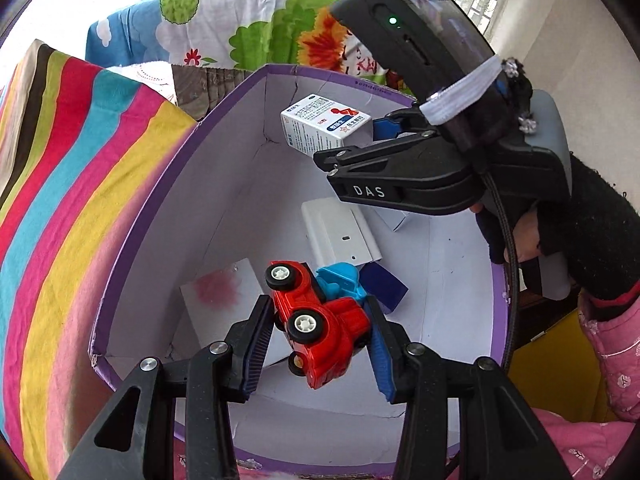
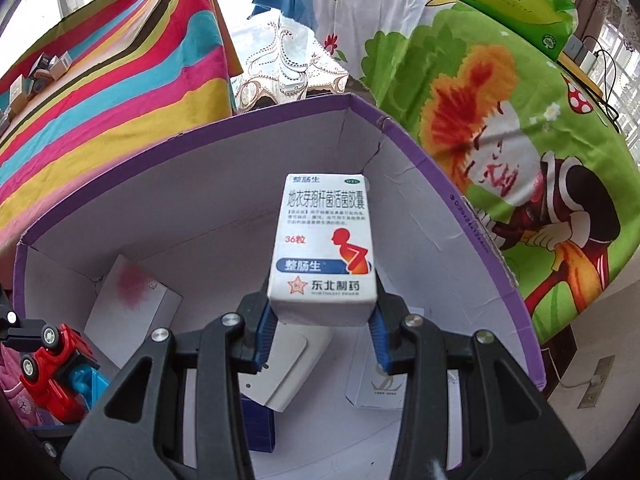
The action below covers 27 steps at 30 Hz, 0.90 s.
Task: Organize rigid objects
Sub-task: 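Lower the medicine box into the bin and open right while left holds the car above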
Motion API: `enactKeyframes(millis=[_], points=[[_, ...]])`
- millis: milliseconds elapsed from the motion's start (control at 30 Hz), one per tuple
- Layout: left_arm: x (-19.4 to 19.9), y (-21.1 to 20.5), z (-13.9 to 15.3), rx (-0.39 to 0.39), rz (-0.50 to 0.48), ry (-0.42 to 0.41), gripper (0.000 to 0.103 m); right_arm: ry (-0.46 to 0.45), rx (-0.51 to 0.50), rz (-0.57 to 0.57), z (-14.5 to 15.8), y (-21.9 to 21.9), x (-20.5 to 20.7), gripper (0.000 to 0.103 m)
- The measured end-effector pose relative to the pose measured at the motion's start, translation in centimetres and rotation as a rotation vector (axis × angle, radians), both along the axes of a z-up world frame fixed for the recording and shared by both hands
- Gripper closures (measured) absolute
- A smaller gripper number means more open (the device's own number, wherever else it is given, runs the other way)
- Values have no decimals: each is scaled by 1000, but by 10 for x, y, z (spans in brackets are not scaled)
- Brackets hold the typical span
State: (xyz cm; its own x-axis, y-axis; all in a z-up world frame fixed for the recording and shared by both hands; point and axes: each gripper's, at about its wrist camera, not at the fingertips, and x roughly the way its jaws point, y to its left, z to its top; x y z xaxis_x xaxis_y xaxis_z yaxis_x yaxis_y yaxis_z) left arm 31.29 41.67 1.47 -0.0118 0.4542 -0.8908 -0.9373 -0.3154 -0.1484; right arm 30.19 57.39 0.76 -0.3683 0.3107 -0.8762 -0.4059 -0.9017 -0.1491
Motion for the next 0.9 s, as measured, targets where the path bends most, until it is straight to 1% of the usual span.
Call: enactKeyframes(millis=[167,233,333,433,533,633,800,867,900], points=[[-5,-1,-7,-13,9,-13,57,-132,54,66,-17,-7,-17,59],[-6,-1,-10,-18,13,-22,57,-168,74,86,-20,-8,-20,59],[-8,-2,-12,-19,21,-39,57,-189,81,104,-22,-8,-18,59],[-7,-3,-12,-25,21,-37,57,-214,85,128,-26,-11,-19,59],[-5,-2,-12,-29,15,-31,57,-248,117,172,-28,-15,-24,59],[-7,-2,-11,-28,26,-31,57,-263,142,214,-28,-19,-30,59],[-17,-3,-15,-43,76,-57,57,-276,120,208,-36,-16,-37,59],[-19,-4,-13,-34,85,-64,56,-274,113,197,-36,-15,-36,59],[-21,-4,-12,-28,90,-71,53,-269,103,186,-34,-13,-35,58]])
